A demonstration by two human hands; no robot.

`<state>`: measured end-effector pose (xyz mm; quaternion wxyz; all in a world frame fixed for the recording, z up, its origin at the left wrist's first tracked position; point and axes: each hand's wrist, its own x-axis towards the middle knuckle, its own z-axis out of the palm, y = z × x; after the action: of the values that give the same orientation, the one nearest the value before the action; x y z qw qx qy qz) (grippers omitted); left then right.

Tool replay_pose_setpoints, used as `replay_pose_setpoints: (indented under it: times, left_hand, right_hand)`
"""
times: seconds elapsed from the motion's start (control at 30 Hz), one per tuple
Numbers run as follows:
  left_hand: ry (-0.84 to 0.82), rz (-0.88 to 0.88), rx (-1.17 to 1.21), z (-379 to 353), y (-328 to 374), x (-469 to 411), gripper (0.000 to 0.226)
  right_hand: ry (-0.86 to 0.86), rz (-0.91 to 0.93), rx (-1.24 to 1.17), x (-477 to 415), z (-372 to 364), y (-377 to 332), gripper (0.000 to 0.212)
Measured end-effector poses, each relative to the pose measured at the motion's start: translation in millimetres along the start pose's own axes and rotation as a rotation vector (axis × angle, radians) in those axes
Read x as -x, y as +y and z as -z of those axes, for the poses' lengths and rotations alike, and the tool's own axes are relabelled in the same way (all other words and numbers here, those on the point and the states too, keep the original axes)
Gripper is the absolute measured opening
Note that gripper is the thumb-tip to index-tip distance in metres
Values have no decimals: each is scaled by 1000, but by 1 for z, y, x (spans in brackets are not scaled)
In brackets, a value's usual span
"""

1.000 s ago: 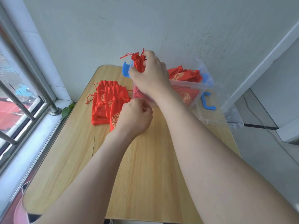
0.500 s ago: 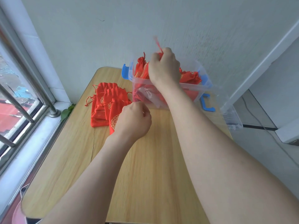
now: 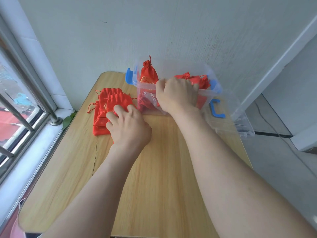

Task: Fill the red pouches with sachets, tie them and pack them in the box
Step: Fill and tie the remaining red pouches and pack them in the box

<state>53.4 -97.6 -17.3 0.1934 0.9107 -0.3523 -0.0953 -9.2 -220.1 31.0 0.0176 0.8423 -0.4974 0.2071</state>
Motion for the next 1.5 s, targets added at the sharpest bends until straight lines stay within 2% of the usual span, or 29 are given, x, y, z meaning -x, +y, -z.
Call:
replay_pose_setpoints:
  times: [0.07,0.17,0.23,0.33,0.43,0.5,0.57,0.7,0.8,0.83,1.0,1.17,1.27,1.37,1.4,1.5]
  left_hand:
    - [-45,67,-41,2,-4,0,37]
    - [-85,105,-61,3,-8,0,45]
    - [-90,116,-42,4,-10,-2,52]
    - [-65,117,14,5,-12,-5,61]
    - [27,77,134,5,-15,-6,67]
    - [89,31,193,4,-18,-5,55]
    - [100,-17,278,5,-21,-2,36]
    - [42,-57,602,12,-24,12,31]
    - [-17,-95,752,20,-25,29,8]
    - [-46,-119,784,22,-24,38,8]
    - [-244,-228,910,27,-26,67,13]
    - [-320,-354,943,33,-24,88,21]
    - [-294,-294,935,36,-23,92,14]
    - [-136,-189,863,36,-18,102,2]
    - [-89,-157,845,35,-17,103,6]
    - [-142,-49,892,33,-12,105,13]
  right_hand:
    - [-51,-24,49,1,0,1,61]
    - [-57,-18,15,2,1,1,62]
    - [25,5,-7,4,0,0,49]
    - [273,90,-49,23,-5,-5,22]
    - [398,113,-194,53,-10,-10,12]
    - [321,62,-269,72,-11,-10,13]
    - [142,-41,-336,89,-10,-7,19]
    - [-193,-325,-603,112,1,4,32]
    - [-378,-569,-848,128,11,13,43]
    - [-403,-625,-920,135,14,16,44]
    - [-368,-723,-1147,155,37,24,24]
    - [-296,-654,-1217,175,51,37,16]
    - [-187,-634,-1271,181,59,39,18]
    - [-100,-619,-1307,186,63,34,16]
    - [-88,-617,-1307,188,63,33,15]
    - [-55,-621,-1345,194,64,30,17]
